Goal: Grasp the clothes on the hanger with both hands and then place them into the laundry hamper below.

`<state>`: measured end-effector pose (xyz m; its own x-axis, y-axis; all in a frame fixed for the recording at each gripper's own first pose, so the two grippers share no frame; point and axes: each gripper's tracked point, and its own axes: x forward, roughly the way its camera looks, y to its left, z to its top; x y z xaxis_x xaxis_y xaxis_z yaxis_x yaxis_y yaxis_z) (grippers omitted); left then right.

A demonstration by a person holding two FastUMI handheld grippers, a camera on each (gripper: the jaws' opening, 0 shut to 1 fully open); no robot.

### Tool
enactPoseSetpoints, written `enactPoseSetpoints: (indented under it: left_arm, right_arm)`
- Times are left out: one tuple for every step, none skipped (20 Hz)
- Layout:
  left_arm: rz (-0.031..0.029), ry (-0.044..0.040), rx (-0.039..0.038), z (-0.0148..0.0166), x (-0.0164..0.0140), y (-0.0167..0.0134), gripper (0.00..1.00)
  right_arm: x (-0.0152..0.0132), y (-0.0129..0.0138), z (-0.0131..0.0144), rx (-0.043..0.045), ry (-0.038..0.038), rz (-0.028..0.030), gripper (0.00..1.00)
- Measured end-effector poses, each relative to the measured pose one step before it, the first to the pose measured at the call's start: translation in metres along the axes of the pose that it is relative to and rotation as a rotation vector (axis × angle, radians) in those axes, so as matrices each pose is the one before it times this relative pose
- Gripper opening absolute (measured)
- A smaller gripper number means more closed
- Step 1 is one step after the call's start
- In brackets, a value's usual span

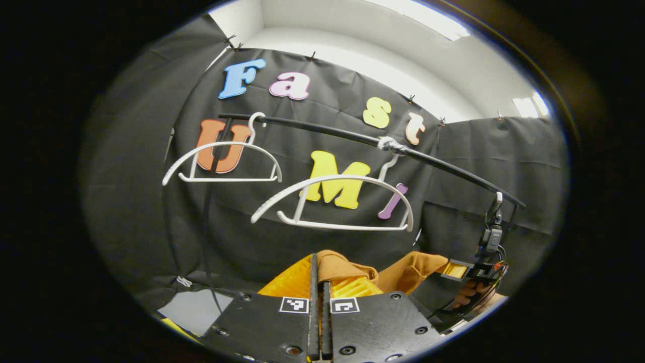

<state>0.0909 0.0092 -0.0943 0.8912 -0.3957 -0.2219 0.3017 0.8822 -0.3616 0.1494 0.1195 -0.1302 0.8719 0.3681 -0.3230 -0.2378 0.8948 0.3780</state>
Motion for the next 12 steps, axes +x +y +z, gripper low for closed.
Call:
enactPoseSetpoints:
  left_arm:
    - [-0.02276, 0.0059, 0.00541, -0.00203, 0.00313, -0.00614, 0.02]
    - [-0.02439, 0.01192, 0.00378, -0.00234, 0.00156, -0.00715, 0.02]
    - [-0.02499, 0.00914, 0.00217, -0.00064, 0.00201, -0.00817, 0.01]
    - [-0.02891, 0.00599, 0.00256, -0.00059, 0.00142, -0.0088, 0.02]
    - [-0.02849, 0.00552, 0.00243, 0.00107, 0.00307, -0.0079, 0.07]
    - [-0.03004, 0.00893, 0.0017, 0.00024, 0.00205, -0.00798, 0.02]
    - [-0.0276, 0.00819, 0.00276, -0.00091, 0.00107, -0.00694, 0.06]
    - [-0.0207, 0.00979, -0.00056, -0.0011, 0.00115, -0.00583, 0.07]
    - [-0.01414, 0.00858, 0.0026, -0.00081, 0.00238, -0.00312, 0.06]
    - [0.0002, 0.00895, 0.00227, -0.00204, 0.00105, -0.00108, 0.07]
    - [0.00177, 0.01193, 0.00105, -0.00495, 0.00209, 0.0012, 0.02]
    - [0.00724, 0.01378, -0.00262, -0.00667, 0.00047, 0.00199, 0.07]
  right_arm:
    - [-0.00279, 0.00786, -0.00357, 0.00001, 0.00283, 0.00825, 0.04]
    - [-0.00137, 0.00961, -0.00299, 0.00187, 0.00682, 0.01408, 0.04]
    - [-0.00311, 0.00962, -0.0041, 0.00479, 0.00522, 0.00822, 0.04]
    - [-0.0027, 0.00917, -0.00385, 0.00591, 0.00483, 0.01329, 0.04]
    - [-0.00275, 0.00687, -0.00262, 0.00963, 0.00235, 0.00427, 0.04]
    - [-0.00153, 0.00245, -0.00153, 0.01139, 0.00126, 0.00469, 0.04]
    - [-0.00303, 0.00481, -0.00253, 0.00891, -0.00208, -0.00418, 0.04]
    - [-0.00251, 0.00238, -0.00122, 0.00658, -0.00144, -0.00501, 0.04]
    - [-0.00328, 0.00124, -0.00437, 0.00692, 0.00324, -0.00732, 0.04]
    - [-0.00181, -0.00188, -0.00414, 0.00629, 0.00517, -0.01119, 0.04]
    - [-0.00101, -0.00143, -0.00443, 0.00227, 0.00703, -0.00863, 0.04]
    - [-0.00026, -0.00357, -0.00486, 0.00428, 0.00543, -0.0124, 0.04]
